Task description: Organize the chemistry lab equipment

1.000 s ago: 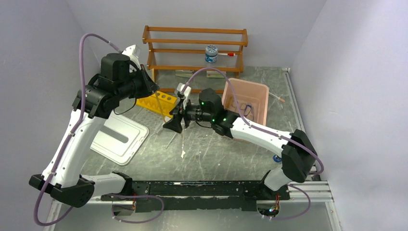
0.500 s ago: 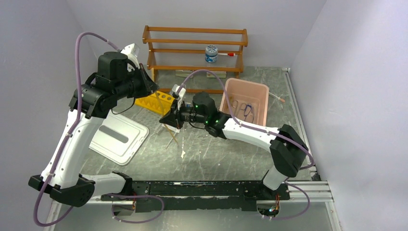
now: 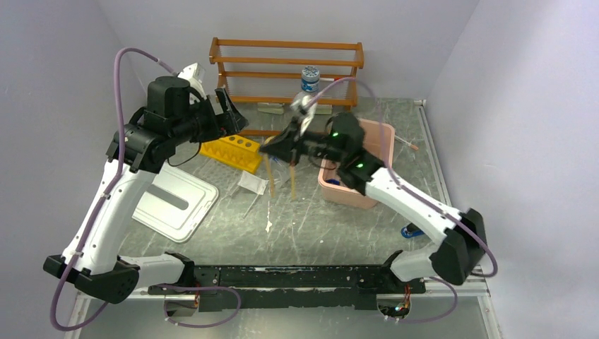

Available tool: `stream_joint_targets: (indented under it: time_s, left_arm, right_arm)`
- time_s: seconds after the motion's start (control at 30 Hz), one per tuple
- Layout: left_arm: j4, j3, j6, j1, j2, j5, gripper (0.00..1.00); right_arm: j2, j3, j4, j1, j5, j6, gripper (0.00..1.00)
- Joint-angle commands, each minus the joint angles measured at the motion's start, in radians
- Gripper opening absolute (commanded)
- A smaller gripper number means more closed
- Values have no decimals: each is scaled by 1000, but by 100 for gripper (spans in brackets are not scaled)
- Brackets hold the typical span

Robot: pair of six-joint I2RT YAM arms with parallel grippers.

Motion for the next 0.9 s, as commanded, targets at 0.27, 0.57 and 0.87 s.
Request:
stream_joint_targets:
  time_s: [0.27, 0.57, 0.87]
  left_arm:
    - [223, -62, 37, 11, 16, 95, 92]
    - [261, -128, 47, 11, 43, 125, 88]
    - [260, -194, 58, 11, 50, 136, 86]
  right_arm:
    - [-210, 197, -359, -252, 319, -41, 0]
    - [-222, 224, -559, -327, 506, -45, 0]
    - [-224, 181, -713, -406, 587, -78, 0]
